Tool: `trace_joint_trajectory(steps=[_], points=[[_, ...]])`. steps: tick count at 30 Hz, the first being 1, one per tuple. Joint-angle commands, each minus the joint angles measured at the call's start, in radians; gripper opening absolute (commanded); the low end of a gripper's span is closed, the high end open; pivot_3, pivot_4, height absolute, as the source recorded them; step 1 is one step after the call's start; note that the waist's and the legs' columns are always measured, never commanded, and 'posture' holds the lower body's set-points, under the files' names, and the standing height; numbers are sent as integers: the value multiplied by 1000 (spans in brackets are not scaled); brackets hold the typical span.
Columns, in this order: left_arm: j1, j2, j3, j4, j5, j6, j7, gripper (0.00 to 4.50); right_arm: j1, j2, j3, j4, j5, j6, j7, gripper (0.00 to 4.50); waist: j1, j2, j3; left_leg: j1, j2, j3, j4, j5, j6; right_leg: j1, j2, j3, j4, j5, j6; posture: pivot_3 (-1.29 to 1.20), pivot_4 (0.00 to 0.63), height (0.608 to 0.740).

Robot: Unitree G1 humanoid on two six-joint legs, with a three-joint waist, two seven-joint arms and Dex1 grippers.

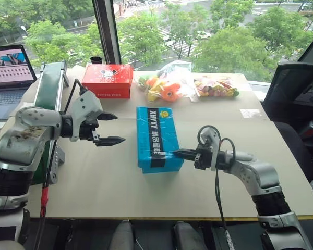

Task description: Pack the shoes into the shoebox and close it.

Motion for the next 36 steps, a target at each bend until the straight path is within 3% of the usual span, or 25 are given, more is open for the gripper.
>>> trace_joint_trajectory(steps=[1,5,9,15,21,23,27,30,34,36], points=[[8,8,38,-37,-19,5,17,4500,-145,47,19,91,-64,-53,-37,13,-7,0,0,0,0,0,0,0,0,-1,0,0,0,0,-1,0,150,739],[42,-15,54,-43,-25,12,59,4500,-366,170,32,306,-122,-124,-70,13,-9,0,0,0,4,0,-1,0,0,-3,4,1,2,3,-5,0,150,739],[110,-43,67,-80,-31,21,113,4500,-534,286,93,677,-266,-331,-108,13,-7,0,0,0,7,-1,-3,0,0,-5,8,1,5,2,-8,0,150,739],[186,-60,103,-147,-57,62,174,4500,-584,374,137,977,-393,-449,-116,13,0,0,0,-2,7,-1,-3,-1,0,-5,7,0,4,2,-9,0,150,739],[212,-67,108,-162,-64,66,216,4500,-561,366,146,1031,-475,-584,-146,13,-4,0,0,8,7,-1,-3,0,0,0,8,1,10,1,-10,0,150,739],[207,-87,102,-153,-57,53,241,4500,-556,350,94,946,-424,-556,-100,579,-2,0,0,13,7,-1,-3,0,-1,5,8,0,11,0,-11,0,150,739],[217,-145,112,-132,-46,-7,288,4500,-453,254,5,538,-278,-388,28,1760,6,0,0,15,7,-2,-3,0,-1,10,8,0,9,-1,-10,0,150,739],[259,-188,128,-129,-41,-71,312,4500,-320,103,-51,203,-194,-227,78,2799,10,1,1,8,7,-2,-3,0,-1,4,8,0,10,0,-11,0,150,739],[325,-237,161,-140,-66,-117,326,4500,-165,-47,-103,-8,-176,-150,66,4244,13,1,1,1,7,-2,-3,-1,0,-4,8,0,10,-1,-12,0,150,739],[382,-257,157,-145,-27,-149,362,4500,-84,-88,-166,-49,-164,-135,27,4467,5,1,0,2,8,-2,-4,-1,0,-4,8,0,9,-1,-12,0,150,739]])
